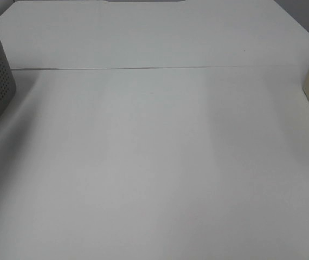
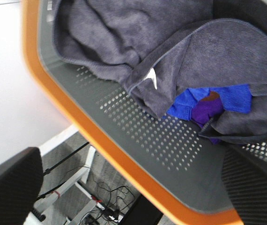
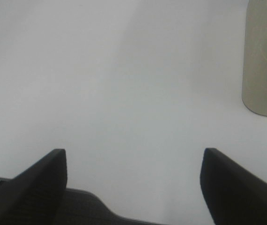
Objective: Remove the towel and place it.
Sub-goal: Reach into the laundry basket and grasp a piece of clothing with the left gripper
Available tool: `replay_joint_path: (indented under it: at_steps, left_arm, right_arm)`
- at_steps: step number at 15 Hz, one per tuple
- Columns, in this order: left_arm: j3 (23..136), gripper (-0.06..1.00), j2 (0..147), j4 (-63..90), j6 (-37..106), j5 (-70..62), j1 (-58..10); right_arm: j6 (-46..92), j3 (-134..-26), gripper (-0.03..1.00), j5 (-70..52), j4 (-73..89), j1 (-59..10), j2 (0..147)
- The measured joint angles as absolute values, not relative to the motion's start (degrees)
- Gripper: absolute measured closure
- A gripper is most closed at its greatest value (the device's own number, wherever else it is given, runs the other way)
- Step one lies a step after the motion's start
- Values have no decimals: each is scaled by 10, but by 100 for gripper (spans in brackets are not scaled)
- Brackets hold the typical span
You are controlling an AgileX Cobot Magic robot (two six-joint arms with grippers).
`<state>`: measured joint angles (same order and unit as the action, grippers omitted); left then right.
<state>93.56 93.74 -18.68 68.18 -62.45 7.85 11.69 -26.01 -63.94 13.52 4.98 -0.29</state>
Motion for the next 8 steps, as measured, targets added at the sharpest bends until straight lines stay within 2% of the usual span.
replay_joint_path:
  at_steps: [5,8]
  left_arm:
    - [986,-3,1109,-210,723,-535,148]
    - [991,-3,1159,-222,731,-461,164]
  right_arm:
    - [117,-260,21,-639,135,50,-3]
    - [117,-260,21,-639,135,50,-3]
